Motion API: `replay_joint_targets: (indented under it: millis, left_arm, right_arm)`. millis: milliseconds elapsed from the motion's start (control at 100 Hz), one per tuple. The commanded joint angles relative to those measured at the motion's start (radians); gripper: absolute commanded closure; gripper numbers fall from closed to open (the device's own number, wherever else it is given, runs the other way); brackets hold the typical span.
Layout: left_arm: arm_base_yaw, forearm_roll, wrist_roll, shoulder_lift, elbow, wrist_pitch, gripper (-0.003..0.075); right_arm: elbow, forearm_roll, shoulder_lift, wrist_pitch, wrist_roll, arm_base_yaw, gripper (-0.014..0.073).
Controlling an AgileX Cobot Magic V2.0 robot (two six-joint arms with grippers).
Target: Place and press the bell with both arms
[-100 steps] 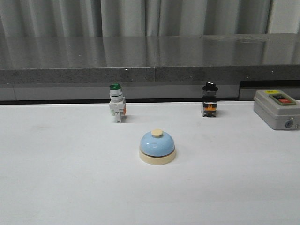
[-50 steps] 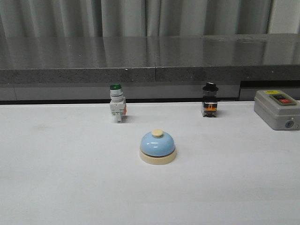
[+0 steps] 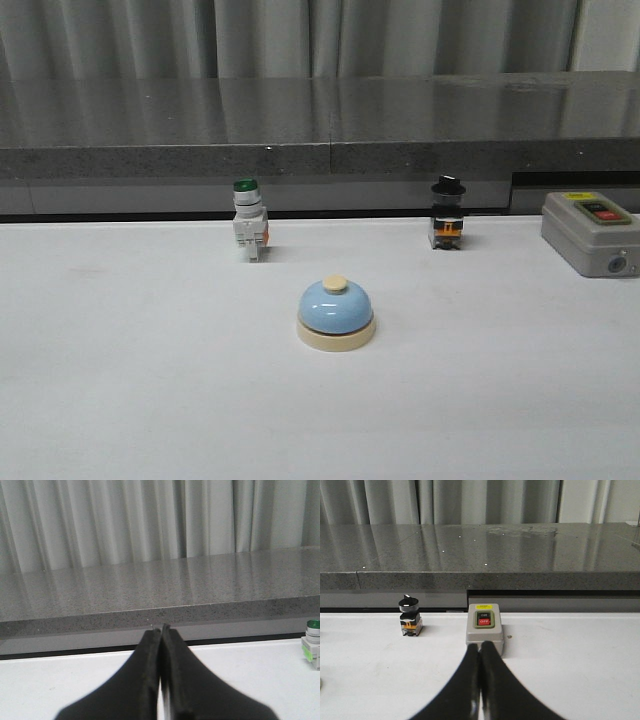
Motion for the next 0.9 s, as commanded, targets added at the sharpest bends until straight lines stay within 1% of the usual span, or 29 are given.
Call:
replay_joint_targets:
  millis: [0,540,700,790,890]
  left_arm:
    - [0.001,-0.007,-0.01,-0.031,0.042,-0.086,0.0741]
    - [0.001,-0.007,-0.01,-0.031,0.042,-0.086,0.0741]
    - [0.001,-0.007,-0.01,-0.031,0.042,-0.086,0.0741]
    - [0.001,-0.007,-0.01,-0.031,0.042,-0.086,0.0741]
    - [0.001,-0.007,-0.01,-0.031,0.042,-0.086,0.0741]
  right_arm:
    - [-0.015,-0.011,-0.015,-0.076,-0.003,-0.005,0.0654]
    - [-0.015,-0.011,-0.015,-0.079,-0.003,-0.005,0.0654]
    - [-0.022,0.0,-0.015,-0.186,-0.003,-0.005,0.0654]
    - [-0.065,0.025,-0.004,-0.16,-0.003,-0.005,0.0654]
    - [-0.147,0.034,0.058,-0.099,-0.003,-0.005,0.0654]
